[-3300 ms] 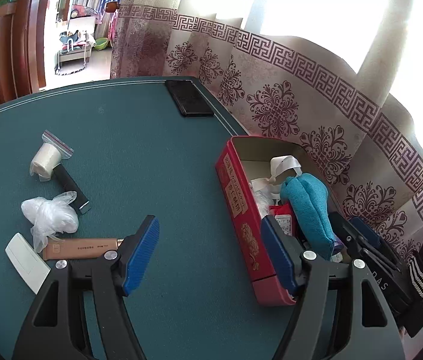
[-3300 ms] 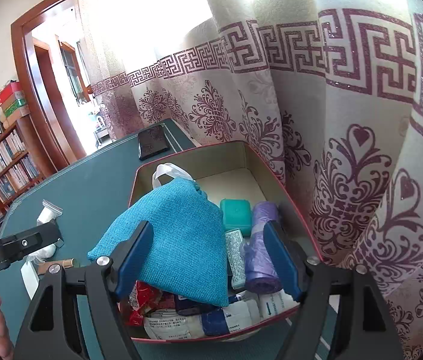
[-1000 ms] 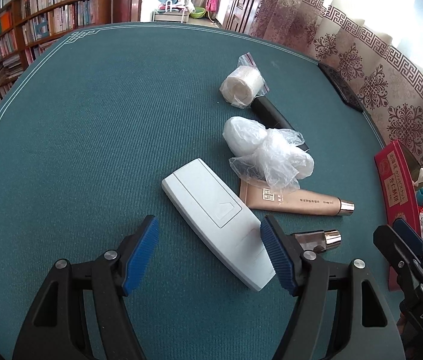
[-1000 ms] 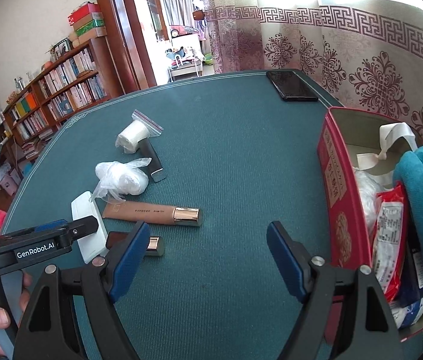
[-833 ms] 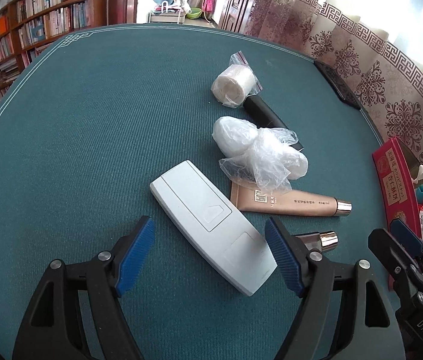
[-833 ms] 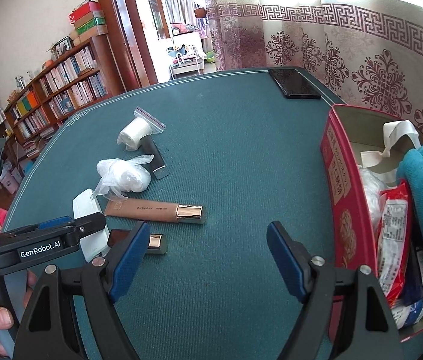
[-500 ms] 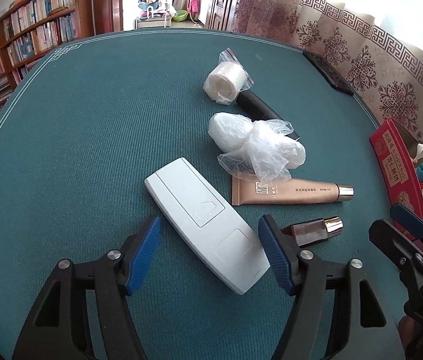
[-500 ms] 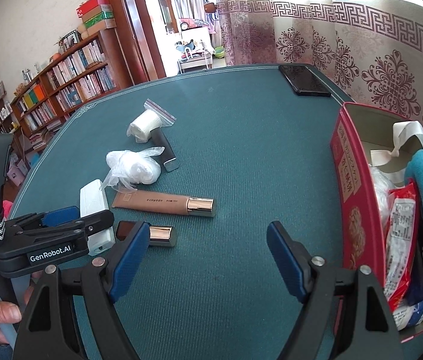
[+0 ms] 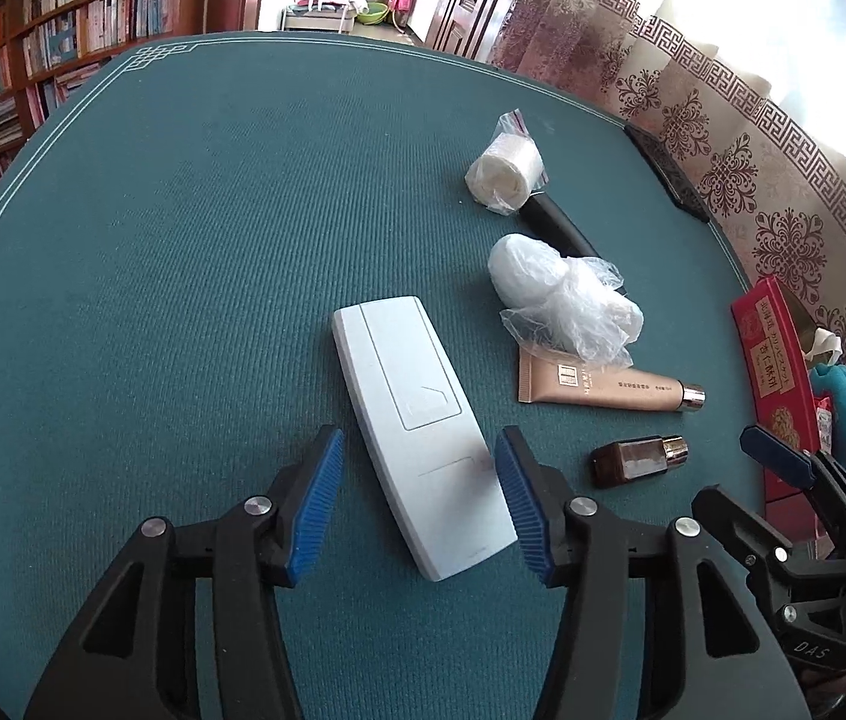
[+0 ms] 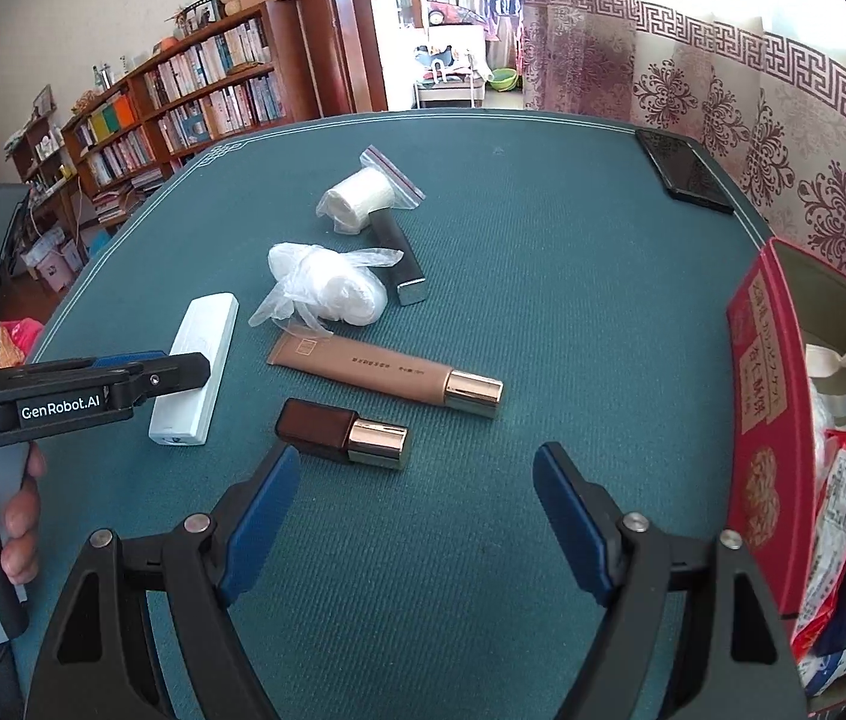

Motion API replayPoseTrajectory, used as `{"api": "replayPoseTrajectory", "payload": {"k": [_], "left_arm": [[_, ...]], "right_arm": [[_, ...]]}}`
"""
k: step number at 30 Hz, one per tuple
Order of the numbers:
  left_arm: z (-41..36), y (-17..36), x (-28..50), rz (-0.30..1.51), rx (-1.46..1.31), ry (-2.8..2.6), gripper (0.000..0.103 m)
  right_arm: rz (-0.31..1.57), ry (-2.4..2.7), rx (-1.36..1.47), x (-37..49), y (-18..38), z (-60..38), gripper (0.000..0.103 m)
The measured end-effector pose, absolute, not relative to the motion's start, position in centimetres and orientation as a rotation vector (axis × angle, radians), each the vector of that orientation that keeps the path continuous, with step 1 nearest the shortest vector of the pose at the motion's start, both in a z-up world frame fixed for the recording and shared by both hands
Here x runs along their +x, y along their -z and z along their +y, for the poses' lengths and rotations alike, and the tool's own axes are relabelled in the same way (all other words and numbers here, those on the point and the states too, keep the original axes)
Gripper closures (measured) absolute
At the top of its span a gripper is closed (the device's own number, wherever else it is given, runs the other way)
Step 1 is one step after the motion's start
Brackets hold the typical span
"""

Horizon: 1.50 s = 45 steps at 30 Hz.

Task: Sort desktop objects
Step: 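Grasp the white remote with the left gripper while the right grasps the dark foundation bottle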

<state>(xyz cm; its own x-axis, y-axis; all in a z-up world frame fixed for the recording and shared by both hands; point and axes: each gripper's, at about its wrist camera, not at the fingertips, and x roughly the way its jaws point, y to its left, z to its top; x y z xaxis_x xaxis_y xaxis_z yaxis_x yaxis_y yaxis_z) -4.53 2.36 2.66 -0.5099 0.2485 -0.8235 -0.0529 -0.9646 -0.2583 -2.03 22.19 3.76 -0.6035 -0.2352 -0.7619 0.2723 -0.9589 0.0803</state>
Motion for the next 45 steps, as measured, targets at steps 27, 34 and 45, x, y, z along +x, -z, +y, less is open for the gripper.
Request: {"api": "replayPoseTrajectory", "payload": {"k": [27, 34, 45], "left_arm": [[1.9, -4.6, -4.0, -0.172, -1.238, -2.741, 0.086], [1.5, -3.4, -4.8, -0.243, -1.354, -2.681, 0.067], [2.3, -2.5, -5.2, -0.208, -1.399, -2.654, 0.040]], "right_arm": [[0.151, 2.398, 1.256, -5.9, -1.5, 19.3, 0.020], [0.248, 2.350, 1.235, -4.6, -1.7, 18.0, 0.037], [0.297, 2.361, 1.204, -3.3, -2.2, 17.4, 0.039]]}}
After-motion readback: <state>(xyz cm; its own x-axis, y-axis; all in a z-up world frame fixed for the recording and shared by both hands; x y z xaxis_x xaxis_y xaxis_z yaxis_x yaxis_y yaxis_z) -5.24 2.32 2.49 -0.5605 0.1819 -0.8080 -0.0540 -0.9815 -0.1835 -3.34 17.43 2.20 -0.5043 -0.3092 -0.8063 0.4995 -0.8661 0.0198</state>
